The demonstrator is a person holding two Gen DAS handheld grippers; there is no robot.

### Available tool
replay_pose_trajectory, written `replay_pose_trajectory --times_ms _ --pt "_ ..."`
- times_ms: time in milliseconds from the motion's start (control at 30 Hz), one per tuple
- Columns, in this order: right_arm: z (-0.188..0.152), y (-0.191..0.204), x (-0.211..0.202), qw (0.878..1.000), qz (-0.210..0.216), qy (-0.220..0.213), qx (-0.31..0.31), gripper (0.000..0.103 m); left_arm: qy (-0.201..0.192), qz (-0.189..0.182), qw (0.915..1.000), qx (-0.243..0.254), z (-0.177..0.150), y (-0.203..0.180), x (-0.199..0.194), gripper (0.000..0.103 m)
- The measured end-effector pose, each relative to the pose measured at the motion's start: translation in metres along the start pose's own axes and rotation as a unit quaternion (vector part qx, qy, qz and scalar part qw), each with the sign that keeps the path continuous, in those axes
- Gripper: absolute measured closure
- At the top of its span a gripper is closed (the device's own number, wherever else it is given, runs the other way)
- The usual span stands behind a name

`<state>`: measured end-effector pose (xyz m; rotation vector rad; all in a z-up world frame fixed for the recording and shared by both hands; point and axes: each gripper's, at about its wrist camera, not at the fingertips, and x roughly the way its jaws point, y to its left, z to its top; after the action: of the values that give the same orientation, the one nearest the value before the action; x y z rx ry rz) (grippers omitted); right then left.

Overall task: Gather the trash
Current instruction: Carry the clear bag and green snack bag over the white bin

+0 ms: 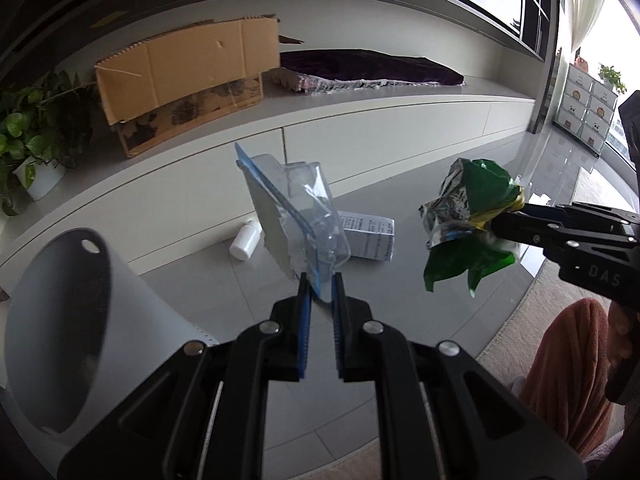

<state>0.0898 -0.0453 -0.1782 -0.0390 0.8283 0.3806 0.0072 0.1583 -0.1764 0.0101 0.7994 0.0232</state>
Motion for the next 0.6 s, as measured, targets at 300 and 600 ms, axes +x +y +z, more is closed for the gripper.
replay_pose_trajectory --times_ms 300,600 --pt "0.043 0.103 -0.017 0.993 0.096 -0.019 -0.073 0.075 -0.021 0.065 0.9972 -0.029 -0.012 0.081 -0.075 0.093" --pt "0.076 0.208 -0.007 0.976 0.160 -0.024 -0.143 0.075 -0.010 0.106 0.9898 -0.094 -0.026 0.166 -0.121 0.093"
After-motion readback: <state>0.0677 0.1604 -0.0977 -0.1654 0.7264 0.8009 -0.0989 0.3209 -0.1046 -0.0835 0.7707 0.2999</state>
